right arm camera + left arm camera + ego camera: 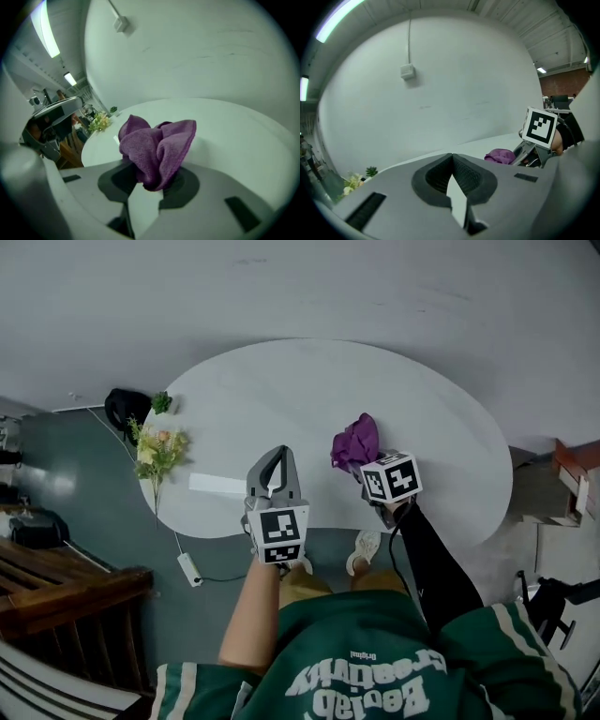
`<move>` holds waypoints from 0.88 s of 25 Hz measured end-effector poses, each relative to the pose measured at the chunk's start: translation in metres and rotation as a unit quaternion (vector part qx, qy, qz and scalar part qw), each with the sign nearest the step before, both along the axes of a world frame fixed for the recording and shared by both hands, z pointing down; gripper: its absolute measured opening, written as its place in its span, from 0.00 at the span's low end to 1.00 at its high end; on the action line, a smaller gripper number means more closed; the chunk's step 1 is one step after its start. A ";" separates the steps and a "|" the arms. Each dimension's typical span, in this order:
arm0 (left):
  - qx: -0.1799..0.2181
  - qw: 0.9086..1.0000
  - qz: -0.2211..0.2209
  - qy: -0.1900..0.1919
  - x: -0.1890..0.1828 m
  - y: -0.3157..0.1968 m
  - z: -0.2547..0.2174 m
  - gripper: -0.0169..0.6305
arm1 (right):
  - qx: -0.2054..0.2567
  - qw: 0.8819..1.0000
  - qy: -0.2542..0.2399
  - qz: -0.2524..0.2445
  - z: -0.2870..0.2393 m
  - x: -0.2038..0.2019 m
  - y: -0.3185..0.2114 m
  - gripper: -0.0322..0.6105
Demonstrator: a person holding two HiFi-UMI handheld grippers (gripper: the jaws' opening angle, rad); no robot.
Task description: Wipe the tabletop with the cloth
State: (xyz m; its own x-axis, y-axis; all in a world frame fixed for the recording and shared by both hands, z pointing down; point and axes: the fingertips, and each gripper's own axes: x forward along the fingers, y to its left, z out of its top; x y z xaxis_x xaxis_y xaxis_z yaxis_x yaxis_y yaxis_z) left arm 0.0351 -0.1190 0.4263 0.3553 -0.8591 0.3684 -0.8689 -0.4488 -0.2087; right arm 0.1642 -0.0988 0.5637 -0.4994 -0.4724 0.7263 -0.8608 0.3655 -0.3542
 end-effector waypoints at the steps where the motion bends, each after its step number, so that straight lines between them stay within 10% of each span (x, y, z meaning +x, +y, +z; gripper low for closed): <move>1: 0.000 1.000 -0.014 -0.001 -0.027 0.000 0.000 0.03 | 0.002 1.000 -0.001 -0.015 -0.002 -0.029 -0.004 0.24; 16: -0.014 0.989 -0.149 -0.002 -0.363 0.007 0.012 0.03 | -0.007 0.984 0.005 -0.178 0.009 -0.407 -0.021 0.27; 22: -0.025 0.981 -0.192 0.010 -0.437 0.023 0.025 0.03 | -0.002 0.978 0.068 -0.195 0.029 -0.458 -0.011 0.60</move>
State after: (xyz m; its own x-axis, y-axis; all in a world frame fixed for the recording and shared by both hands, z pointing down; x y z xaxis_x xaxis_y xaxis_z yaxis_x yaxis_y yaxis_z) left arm -0.4022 -0.0955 0.4513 0.0168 -0.9120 0.4098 -0.9797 -0.0968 -0.1753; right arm -0.2937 -0.1097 0.5925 -0.5401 -0.2611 0.8001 -0.6950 0.6744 -0.2491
